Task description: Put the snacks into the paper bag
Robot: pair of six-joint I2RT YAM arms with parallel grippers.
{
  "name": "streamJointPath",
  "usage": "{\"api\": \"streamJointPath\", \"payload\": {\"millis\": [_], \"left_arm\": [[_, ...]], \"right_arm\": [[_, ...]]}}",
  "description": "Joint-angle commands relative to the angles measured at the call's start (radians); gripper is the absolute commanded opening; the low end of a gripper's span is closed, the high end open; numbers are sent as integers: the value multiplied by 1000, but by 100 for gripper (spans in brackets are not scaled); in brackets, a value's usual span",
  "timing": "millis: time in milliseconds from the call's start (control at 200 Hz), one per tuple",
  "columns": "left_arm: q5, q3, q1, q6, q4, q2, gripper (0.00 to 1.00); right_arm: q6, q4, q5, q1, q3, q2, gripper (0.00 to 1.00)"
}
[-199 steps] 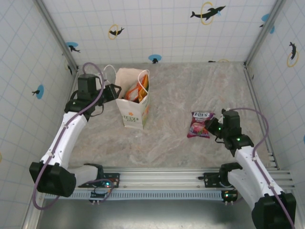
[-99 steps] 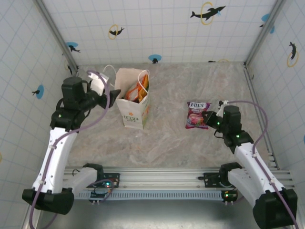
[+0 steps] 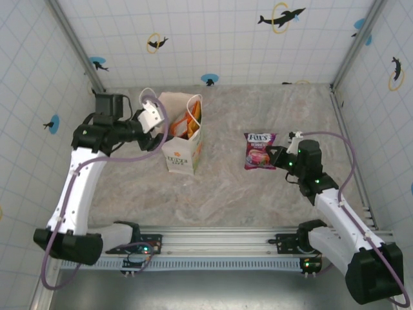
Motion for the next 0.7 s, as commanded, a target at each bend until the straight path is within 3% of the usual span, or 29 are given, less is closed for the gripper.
{"api": "streamJointPath", "payload": {"millis": [0,115,210,405,500,696], "left_arm": [[47,54,-11,93,-112,60,65],[4,118,-33,105,-164,141,62],[44,150,-42,138,-203,184,59],[23,147,-50,149,-221,227,56],[54,137,-49,174,-233,238,46],[38,115,-53,180,-212,259,42]], "right_arm": [[-25,96,-14,6,52,-9,0],[-18,119,-23,8,40,-6,0],[-5,141,-23,10,18,-2,0],[-4,154,-16,10,2,0,0],[-5,153,-10,9,-1,0,0],[-6,151,9,8,-8,-1,0]]}}
